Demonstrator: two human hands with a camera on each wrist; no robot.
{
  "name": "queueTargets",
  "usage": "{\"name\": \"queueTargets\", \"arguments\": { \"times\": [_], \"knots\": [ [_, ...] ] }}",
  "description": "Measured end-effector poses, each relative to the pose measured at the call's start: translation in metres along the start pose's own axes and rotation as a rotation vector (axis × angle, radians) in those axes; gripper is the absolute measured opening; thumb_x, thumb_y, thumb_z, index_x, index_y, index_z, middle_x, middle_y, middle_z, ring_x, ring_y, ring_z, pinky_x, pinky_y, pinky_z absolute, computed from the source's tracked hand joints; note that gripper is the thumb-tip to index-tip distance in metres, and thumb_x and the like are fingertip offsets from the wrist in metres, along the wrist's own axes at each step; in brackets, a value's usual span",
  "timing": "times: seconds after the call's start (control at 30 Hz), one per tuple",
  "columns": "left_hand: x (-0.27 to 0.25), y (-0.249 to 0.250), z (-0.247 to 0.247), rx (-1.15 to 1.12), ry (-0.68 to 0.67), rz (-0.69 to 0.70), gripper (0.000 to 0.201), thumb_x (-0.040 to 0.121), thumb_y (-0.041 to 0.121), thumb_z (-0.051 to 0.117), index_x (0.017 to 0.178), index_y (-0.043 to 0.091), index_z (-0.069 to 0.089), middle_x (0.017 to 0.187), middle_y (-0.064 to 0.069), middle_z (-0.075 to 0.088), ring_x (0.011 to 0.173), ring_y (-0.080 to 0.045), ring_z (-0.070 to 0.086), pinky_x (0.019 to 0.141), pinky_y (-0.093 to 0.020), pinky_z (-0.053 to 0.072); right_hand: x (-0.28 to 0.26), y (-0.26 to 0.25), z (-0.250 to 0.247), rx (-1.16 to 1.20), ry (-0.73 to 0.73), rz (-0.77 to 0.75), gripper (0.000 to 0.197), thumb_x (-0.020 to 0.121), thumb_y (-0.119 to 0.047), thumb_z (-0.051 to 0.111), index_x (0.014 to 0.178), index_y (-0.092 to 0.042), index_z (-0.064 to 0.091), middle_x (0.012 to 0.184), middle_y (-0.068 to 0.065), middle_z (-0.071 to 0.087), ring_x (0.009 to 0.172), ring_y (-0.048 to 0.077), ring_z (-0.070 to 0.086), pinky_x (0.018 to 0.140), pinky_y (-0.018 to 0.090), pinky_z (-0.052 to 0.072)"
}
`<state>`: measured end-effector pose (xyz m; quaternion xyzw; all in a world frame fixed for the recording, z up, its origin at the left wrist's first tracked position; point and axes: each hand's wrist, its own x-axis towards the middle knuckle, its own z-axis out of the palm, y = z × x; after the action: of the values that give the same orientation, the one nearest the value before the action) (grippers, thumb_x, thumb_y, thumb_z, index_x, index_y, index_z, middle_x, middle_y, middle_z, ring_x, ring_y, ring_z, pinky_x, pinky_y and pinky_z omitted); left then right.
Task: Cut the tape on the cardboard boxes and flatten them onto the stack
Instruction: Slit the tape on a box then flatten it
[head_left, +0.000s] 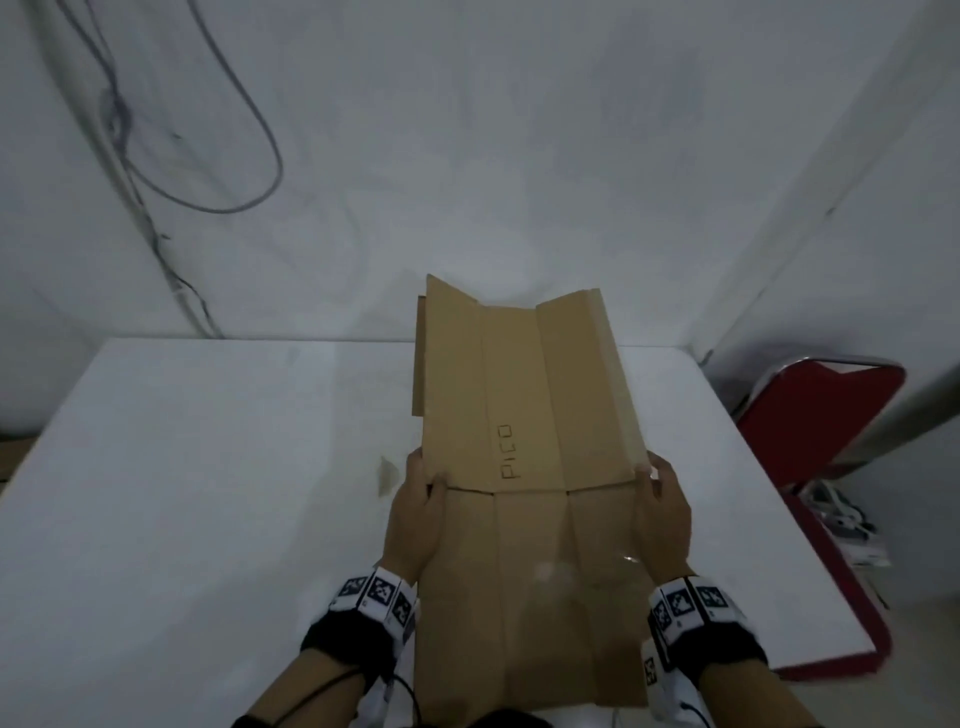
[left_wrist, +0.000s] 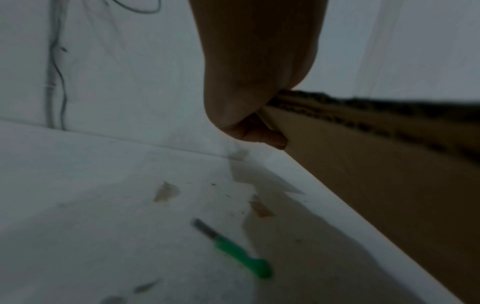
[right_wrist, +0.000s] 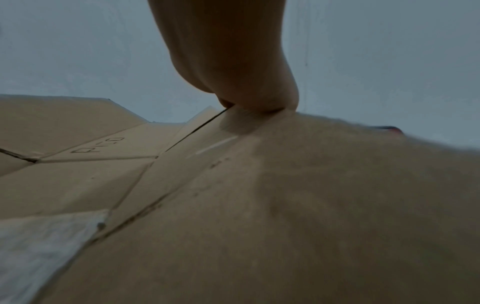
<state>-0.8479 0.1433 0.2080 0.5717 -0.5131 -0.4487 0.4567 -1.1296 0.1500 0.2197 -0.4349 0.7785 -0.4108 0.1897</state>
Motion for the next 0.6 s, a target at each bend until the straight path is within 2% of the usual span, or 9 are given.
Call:
{"name": "queueTargets", "arguments": {
  "times": [0.07,0.2,0.3,0.4,0.47,0.6],
  "knots": [
    [0.003,0.0,0.051,-0.01,-0.018,-0.039,0.033,0.103,0.022,0.041,0.136,0.018,0.04,0.121,0.01,0.054,0.11,-0.011,0.052,0.085,-0.02,0.039,0.032,0.03,-0.026,-0.03,-0.014,0.053,0.041,0.103,-0.047,0.036,0.134,-0.026,0.052,0.119,0.009,0.065,0.108,0.032,0.06,0.098,0.048,0.046],
    [0.011,-0.005,0.14,-0.021,-0.051,-0.109,0.036,0.103,0.025,0.04,0.139,0.019,0.038,0.126,0.007,0.055,0.115,-0.014,0.053,0.093,-0.025,0.038,0.089,0.082,-0.073,-0.051,-0.023,0.092,0.042,0.103,-0.047,0.037,0.134,-0.025,0.053,0.119,0.011,0.066,0.107,0.032,0.06,0.094,0.044,0.045],
    [0.019,-0.013,0.188,-0.015,-0.064,-0.147,0.038,0.103,0.025,0.04,0.14,0.016,0.038,0.129,0.004,0.054,0.117,-0.016,0.051,0.097,-0.026,0.037,0.125,0.114,-0.084,-0.079,-0.006,0.158,0.041,0.103,-0.044,0.04,0.135,-0.023,0.055,0.122,0.013,0.064,0.111,0.035,0.058,0.095,0.046,0.044],
    [0.031,-0.025,0.219,0.001,-0.059,-0.173,0.042,0.103,0.026,0.041,0.143,0.014,0.036,0.137,0.0,0.051,0.124,-0.018,0.049,0.108,-0.037,0.036,0.156,0.132,-0.08,-0.075,0.059,0.248,0.035,0.103,-0.036,0.045,0.132,-0.022,0.059,0.117,0.017,0.065,0.106,0.037,0.06,0.089,0.042,0.047],
    [0.043,-0.032,0.234,0.013,-0.058,-0.197,0.043,0.103,0.026,0.041,0.143,0.013,0.036,0.138,-0.004,0.051,0.126,-0.022,0.048,0.11,-0.042,0.035,0.175,0.141,-0.077,-0.078,0.037,0.259,0.032,0.103,-0.03,0.047,0.131,-0.02,0.059,0.114,0.019,0.066,0.101,0.037,0.06,0.081,0.037,0.046],
    [0.067,-0.043,0.247,0.062,-0.05,-0.247,0.041,0.103,0.023,0.041,0.141,0.008,0.038,0.135,-0.009,0.052,0.123,-0.027,0.05,0.106,-0.036,0.037,0.203,0.158,-0.059,-0.075,0.013,0.242,0.035,0.102,-0.026,0.049,0.134,-0.015,0.057,0.113,0.023,0.065,0.103,0.039,0.059,0.078,0.031,0.038]
  ]
}}
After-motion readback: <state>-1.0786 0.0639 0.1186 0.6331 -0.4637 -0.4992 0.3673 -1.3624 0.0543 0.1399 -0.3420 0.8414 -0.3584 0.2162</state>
